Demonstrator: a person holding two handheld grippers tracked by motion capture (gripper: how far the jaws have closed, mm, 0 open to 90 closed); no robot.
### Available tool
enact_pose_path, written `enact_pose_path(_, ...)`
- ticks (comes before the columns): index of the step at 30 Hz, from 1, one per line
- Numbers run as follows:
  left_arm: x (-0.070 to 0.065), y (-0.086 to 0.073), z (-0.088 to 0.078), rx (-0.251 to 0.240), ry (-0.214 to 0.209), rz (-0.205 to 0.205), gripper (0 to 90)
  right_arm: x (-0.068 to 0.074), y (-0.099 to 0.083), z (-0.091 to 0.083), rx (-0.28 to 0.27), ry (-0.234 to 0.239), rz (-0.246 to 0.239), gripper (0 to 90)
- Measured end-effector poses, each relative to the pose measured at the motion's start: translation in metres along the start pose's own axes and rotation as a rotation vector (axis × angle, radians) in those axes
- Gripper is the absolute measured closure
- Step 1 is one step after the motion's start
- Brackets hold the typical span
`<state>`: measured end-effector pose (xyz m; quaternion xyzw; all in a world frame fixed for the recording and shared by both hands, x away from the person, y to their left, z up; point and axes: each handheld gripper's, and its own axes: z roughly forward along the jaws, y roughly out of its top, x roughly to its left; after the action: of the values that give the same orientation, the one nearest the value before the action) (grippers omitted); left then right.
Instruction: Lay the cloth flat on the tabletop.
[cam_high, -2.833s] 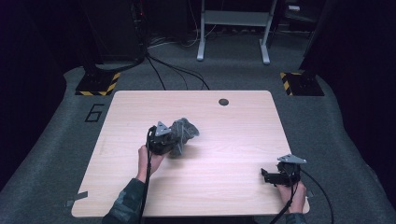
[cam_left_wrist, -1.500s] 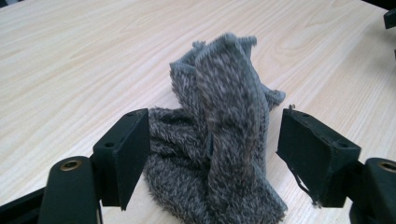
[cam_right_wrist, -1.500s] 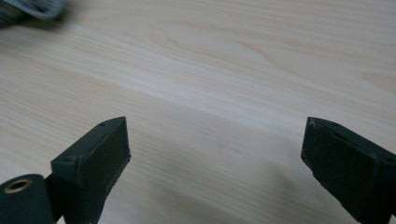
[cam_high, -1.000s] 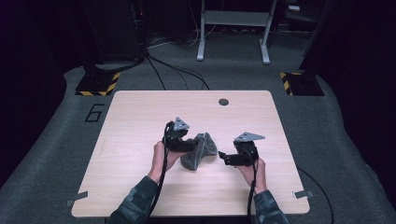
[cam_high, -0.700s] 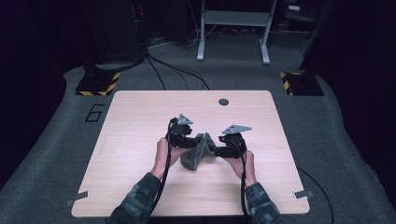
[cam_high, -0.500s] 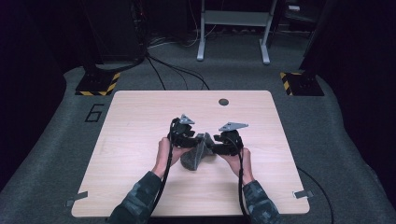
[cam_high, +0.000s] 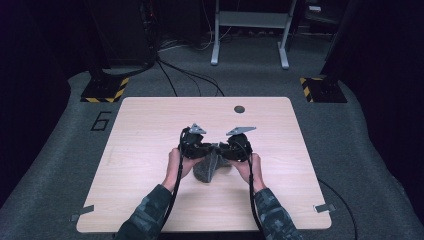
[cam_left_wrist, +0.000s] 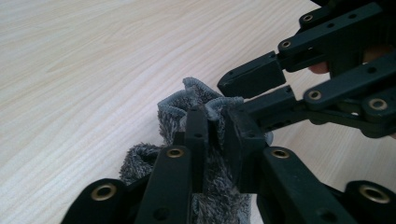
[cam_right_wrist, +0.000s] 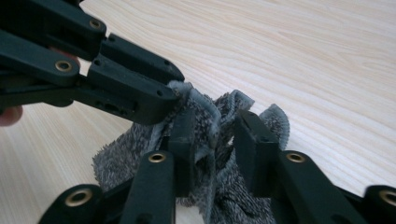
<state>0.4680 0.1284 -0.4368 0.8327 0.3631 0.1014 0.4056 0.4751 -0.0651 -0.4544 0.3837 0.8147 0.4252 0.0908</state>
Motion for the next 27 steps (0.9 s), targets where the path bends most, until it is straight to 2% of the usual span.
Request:
enact_pose_path(7, 0.001, -0.005, -0.001, -0.013, 0.009, 0.001, 87.5, -0.003, -0.002, 0.006, 0.022, 0.027, 0.018, 87.5)
enact_pose_path(14, 0.007, -0.010, -0.009, -0.039, 0.010, -0.020, 88.2, -0.004, -0.003, -0.001, 0.003, 0.012, 0.011, 89.2)
enact_pose_path(18, 0.009, -0.012, -0.016, -0.058, 0.021, -0.027, 88.1, -0.003, -0.005, -0.007, -0.002, -0.012, -0.014, 89.5)
enact_pose_path(22, 0.016, -0.021, -0.026, -0.077, 0.045, -0.037, 88.2, -0.005, -0.010, -0.018, -0.018, -0.041, -0.015, 89.7)
enact_pose_path(27, 0.028, -0.037, -0.037, -0.088, 0.071, -0.066, 88.5, -0.015, -0.021, -0.036, -0.038, -0.074, -0.003, 89.8)
